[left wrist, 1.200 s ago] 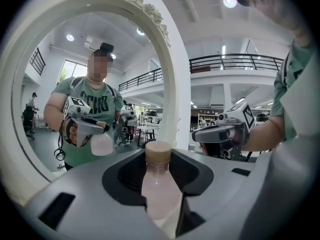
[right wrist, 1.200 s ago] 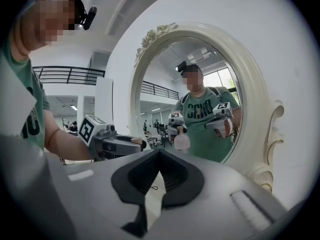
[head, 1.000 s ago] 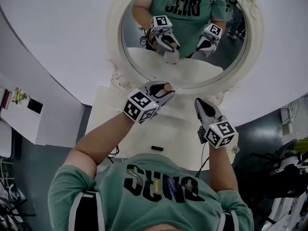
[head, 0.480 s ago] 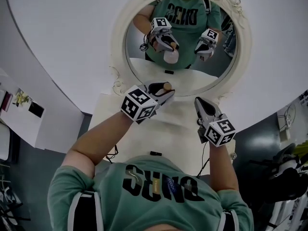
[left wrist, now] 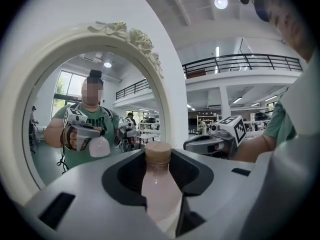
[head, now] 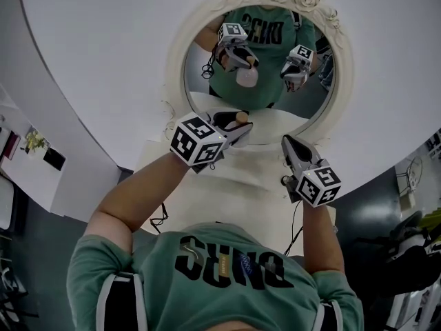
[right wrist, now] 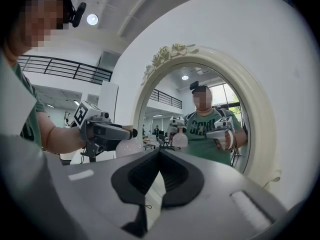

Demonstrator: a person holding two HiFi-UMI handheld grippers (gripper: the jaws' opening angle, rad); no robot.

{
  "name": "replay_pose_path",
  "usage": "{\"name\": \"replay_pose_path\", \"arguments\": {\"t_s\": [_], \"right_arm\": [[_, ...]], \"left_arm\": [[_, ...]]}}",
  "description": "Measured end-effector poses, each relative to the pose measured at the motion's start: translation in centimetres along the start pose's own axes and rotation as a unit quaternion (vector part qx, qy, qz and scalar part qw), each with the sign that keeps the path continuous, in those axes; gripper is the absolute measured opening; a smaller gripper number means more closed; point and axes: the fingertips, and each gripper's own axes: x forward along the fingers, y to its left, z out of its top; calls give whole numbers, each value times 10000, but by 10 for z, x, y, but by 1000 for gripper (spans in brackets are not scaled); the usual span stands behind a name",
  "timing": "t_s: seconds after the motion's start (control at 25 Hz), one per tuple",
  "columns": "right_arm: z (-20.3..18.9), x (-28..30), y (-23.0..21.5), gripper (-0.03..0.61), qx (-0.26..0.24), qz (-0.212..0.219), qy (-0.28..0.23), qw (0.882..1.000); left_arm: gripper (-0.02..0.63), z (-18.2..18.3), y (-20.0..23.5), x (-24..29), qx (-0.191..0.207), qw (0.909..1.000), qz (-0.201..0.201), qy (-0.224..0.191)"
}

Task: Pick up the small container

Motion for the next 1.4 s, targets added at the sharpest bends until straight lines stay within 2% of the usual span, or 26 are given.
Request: {"name": "replay_pose_path", "arguments": {"t_s": [0.72, 1.4], "right_arm": [[47, 10, -1, 9, -250, -51, -59, 9997], [82, 10, 4, 9, -362, -36, -251, 9990]], "left_arm": [[141, 59, 8, -14, 61, 9999, -88, -26], [141, 92, 4, -24, 243, 9996, -122, -59]]}}
